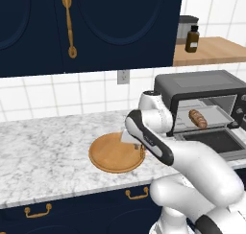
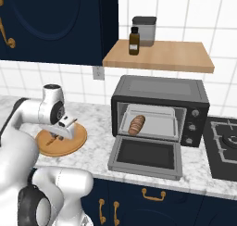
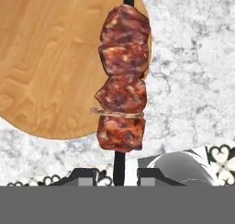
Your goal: Pick up the kebab skewer and baguette bread, and place them inside the toaster oven. Close the toaster oven door and start by setting the timer.
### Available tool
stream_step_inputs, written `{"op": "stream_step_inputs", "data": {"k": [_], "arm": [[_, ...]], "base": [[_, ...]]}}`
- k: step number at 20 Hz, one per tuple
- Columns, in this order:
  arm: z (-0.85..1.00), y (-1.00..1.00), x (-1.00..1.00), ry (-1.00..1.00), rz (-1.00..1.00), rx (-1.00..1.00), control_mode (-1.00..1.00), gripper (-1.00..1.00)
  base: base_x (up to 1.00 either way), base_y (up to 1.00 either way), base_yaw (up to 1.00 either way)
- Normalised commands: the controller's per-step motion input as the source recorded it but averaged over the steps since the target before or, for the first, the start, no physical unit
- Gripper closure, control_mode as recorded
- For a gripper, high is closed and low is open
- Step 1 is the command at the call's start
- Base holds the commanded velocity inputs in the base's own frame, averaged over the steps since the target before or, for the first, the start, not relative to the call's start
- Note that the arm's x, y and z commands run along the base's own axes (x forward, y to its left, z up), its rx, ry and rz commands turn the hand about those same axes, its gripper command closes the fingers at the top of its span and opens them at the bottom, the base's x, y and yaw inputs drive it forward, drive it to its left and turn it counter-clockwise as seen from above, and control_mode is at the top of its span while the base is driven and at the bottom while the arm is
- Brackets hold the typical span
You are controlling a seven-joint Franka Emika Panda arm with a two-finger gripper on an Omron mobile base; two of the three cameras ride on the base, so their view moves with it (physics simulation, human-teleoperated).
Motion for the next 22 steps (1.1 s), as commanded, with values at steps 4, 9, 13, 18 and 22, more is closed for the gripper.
{"op": "stream_step_inputs", "data": {"k": [4,9,13,18,22], "arm": [[0.87,-1.00,-0.55,-0.01,0.04,0.00,-1.00,1.00],[0.80,-1.00,-0.52,0.00,0.07,0.00,-1.00,1.00],[0.69,-1.00,-0.46,0.00,0.08,0.00,-1.00,1.00],[0.60,-1.00,-0.41,0.00,0.07,0.00,-1.00,1.00],[0.42,-1.00,-0.18,0.00,0.08,-0.02,-1.00,1.00]], "base": [[0.00,0.00,0.00],[0.00,0.00,0.00],[0.00,0.00,0.00],[0.00,0.00,0.00],[0.00,0.00,0.00]]}}
